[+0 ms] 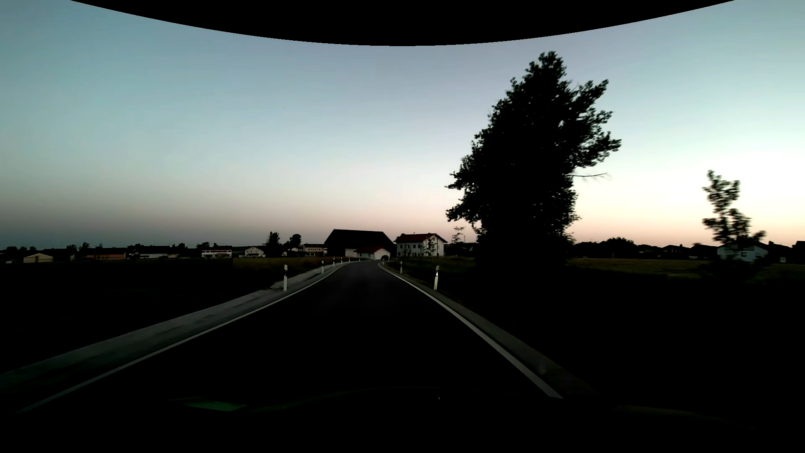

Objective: Follow the waypoints while adhering to traffic rules and regulations

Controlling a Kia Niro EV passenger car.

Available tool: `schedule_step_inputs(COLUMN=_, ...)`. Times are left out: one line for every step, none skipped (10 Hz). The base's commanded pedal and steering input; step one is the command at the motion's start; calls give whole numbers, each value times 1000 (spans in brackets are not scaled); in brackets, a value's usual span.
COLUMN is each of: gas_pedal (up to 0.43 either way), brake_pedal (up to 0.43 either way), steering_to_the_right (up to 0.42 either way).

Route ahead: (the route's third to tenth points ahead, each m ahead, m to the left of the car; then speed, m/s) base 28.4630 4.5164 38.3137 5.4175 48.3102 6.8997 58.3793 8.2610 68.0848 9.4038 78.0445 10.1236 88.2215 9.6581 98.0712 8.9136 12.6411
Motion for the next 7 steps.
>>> schedule_step_inputs(gas_pedal=110, brake_pedal=0, steering_to_the_right=-34)
schedule_step_inputs(gas_pedal=110, brake_pedal=0, steering_to_the_right=-33)
schedule_step_inputs(gas_pedal=110, brake_pedal=0, steering_to_the_right=-32)
schedule_step_inputs(gas_pedal=110, brake_pedal=0, steering_to_the_right=-32)
schedule_step_inputs(gas_pedal=110, brake_pedal=0, steering_to_the_right=-32)
schedule_step_inputs(gas_pedal=110, brake_pedal=0, steering_to_the_right=-31)
schedule_step_inputs(gas_pedal=110, brake_pedal=0, steering_to_the_right=-30)
